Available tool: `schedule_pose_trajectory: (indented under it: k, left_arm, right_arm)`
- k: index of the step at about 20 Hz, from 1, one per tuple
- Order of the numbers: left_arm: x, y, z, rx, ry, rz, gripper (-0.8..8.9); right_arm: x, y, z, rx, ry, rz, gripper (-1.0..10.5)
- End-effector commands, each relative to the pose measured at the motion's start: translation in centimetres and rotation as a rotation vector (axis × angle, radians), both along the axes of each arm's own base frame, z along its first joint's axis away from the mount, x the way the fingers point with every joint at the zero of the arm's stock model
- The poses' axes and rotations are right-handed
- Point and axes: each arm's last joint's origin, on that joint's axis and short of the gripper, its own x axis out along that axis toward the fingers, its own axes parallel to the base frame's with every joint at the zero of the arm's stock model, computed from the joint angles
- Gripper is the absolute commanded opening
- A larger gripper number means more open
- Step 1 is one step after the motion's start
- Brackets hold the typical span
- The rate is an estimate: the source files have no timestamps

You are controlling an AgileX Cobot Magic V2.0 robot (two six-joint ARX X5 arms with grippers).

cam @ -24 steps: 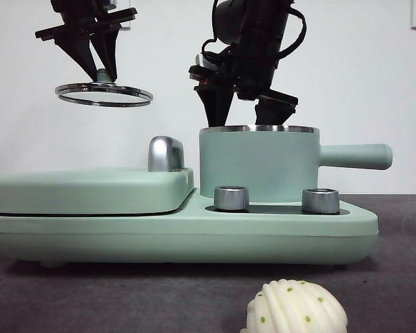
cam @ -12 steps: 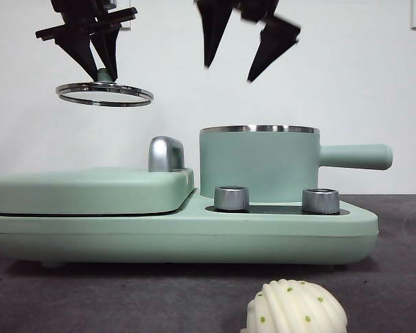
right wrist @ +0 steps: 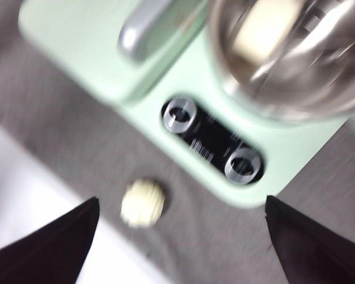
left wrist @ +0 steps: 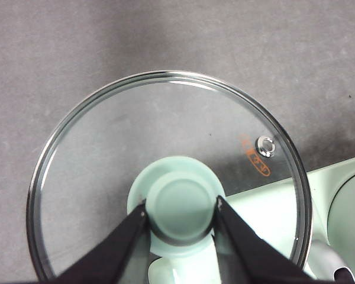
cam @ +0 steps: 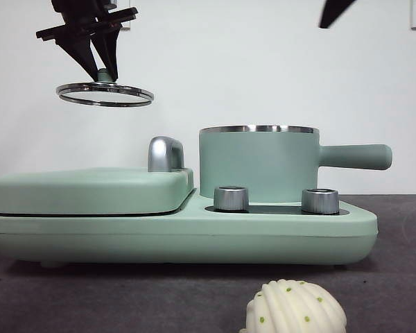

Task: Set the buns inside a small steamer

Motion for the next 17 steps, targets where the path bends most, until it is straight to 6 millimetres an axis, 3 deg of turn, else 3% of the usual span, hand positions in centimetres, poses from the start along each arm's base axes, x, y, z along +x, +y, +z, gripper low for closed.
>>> schedule_pose_trajectory:
  k: [1,7,12,17]
  left_arm:
    - [-0.5,-0.1,1.5,-0.022,-0.067,0.0,0.07]
    - [-0.5,-0.3,1.5,-0.022,-0.067,-0.003,0.07]
    - [-0.5,-0.3,1.5,-0.022,-0.066,-0.003,0.07]
    - [-0.5,-0.3,1.5,-0.024,-0.065,-0.001,0.07]
  right_arm:
    - [-2.5,-0.2,-2.1,-0.089,0.111,0.046,4.5]
    - [-5.9,2.5,-9.0,-0.027,0.131,0.054,4.5]
    - [-6.7,4.5,-15.8,-0.023,0.122,-0.024,4.5]
    - [-6.1,5.1,-18.2,-0.081,0.142,-0.093,4.5]
